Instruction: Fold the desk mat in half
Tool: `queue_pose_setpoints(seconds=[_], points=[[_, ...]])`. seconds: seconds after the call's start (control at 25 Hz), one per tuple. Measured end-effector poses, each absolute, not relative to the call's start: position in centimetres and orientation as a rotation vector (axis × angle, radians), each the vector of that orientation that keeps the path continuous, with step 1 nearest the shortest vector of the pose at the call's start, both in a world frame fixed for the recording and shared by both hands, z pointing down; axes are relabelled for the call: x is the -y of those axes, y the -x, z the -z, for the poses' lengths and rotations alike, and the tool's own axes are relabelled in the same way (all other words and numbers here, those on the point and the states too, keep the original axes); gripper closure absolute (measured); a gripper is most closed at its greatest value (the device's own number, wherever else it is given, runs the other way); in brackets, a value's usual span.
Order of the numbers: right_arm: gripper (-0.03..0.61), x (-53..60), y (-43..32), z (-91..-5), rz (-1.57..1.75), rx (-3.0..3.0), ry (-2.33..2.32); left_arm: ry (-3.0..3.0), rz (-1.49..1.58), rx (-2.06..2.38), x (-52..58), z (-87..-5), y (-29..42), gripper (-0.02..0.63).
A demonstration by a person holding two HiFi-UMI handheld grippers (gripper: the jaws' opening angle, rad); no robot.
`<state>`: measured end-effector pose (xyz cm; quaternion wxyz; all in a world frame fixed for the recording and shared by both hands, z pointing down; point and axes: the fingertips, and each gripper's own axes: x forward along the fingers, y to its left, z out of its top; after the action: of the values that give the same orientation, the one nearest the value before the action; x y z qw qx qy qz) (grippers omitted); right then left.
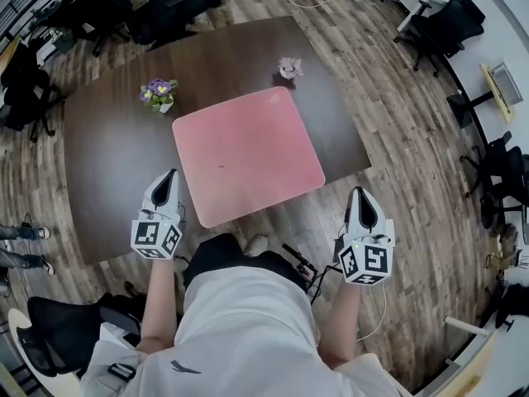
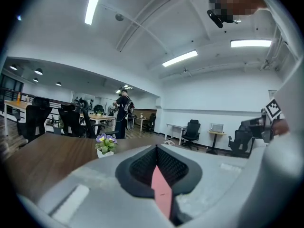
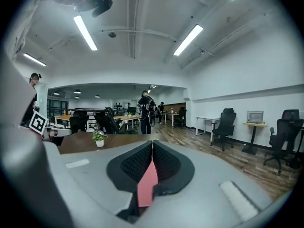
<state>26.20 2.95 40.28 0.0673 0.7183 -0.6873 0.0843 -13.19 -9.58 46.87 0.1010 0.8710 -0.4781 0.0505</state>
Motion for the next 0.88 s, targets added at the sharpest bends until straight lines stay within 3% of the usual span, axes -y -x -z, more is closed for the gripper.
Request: queue_pose_setpoints(seconds=[0.88], points=[[0.571,1.5,-25.2,-42.5,-0.299,2.076,-2.143,-2.585,-0.148,1.381,14.1,-47.4,12.7,0.609]])
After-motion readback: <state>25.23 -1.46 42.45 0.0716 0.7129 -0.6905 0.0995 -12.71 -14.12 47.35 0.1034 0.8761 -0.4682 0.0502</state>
